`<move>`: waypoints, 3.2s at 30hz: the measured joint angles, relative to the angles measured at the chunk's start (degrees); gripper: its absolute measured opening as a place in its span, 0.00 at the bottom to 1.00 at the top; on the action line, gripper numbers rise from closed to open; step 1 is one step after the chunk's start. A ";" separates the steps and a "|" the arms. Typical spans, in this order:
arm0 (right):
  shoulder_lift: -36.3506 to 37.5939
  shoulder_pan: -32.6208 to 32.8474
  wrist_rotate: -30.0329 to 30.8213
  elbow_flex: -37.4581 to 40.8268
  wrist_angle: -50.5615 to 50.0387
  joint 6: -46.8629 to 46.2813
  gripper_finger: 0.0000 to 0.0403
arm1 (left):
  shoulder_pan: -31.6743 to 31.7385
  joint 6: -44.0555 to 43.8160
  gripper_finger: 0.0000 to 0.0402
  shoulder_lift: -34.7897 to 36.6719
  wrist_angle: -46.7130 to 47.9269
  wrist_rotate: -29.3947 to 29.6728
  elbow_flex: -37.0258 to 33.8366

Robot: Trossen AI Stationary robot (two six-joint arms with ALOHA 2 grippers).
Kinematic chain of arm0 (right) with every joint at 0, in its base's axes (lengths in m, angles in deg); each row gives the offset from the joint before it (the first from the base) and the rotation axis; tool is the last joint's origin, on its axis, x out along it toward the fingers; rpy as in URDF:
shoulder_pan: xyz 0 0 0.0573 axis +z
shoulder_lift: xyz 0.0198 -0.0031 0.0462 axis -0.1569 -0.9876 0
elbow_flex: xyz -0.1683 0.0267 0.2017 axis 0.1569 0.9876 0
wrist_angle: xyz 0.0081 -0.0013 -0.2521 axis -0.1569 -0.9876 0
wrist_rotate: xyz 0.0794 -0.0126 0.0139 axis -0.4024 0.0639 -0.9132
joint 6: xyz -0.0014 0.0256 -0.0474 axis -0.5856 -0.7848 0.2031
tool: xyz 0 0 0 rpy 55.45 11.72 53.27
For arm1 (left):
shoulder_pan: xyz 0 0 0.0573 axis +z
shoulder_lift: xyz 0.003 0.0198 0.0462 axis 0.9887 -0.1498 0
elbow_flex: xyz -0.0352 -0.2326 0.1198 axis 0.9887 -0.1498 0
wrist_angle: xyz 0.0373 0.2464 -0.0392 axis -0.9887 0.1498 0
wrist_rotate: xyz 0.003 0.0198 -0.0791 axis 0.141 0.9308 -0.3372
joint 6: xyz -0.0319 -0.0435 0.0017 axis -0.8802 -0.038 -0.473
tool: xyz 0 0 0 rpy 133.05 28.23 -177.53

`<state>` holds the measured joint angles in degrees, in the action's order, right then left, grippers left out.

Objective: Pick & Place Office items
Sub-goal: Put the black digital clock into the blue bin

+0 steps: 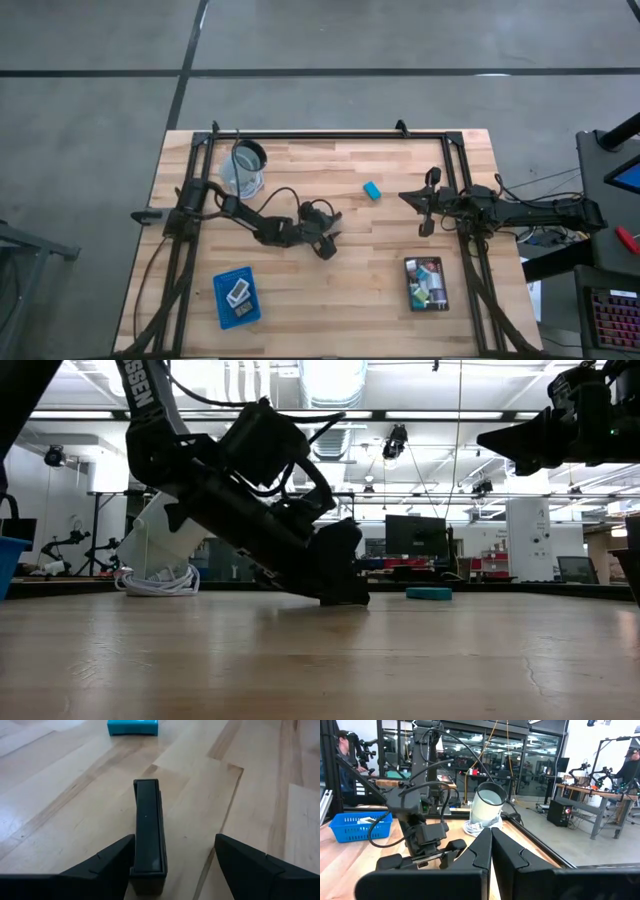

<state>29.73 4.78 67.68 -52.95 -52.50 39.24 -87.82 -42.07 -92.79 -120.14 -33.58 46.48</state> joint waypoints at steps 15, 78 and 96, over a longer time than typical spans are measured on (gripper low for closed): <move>0.00 0.00 0.00 0.00 0.00 -0.02 0.02 | 0.51 0.03 0.57 0.15 1.53 -0.81 -0.07; 0.00 -0.02 -0.02 0.00 -0.05 -0.02 0.02 | -4.83 -8.46 0.15 27.17 37.72 1.69 -0.36; 0.00 0.00 -0.02 0.00 -1.04 -0.02 0.02 | -26.22 -29.51 0.18 36.57 58.99 13.80 -0.44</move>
<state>29.73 4.77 67.66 -52.95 -53.54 39.22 -114.04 -71.57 -56.22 -61.15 -19.78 46.04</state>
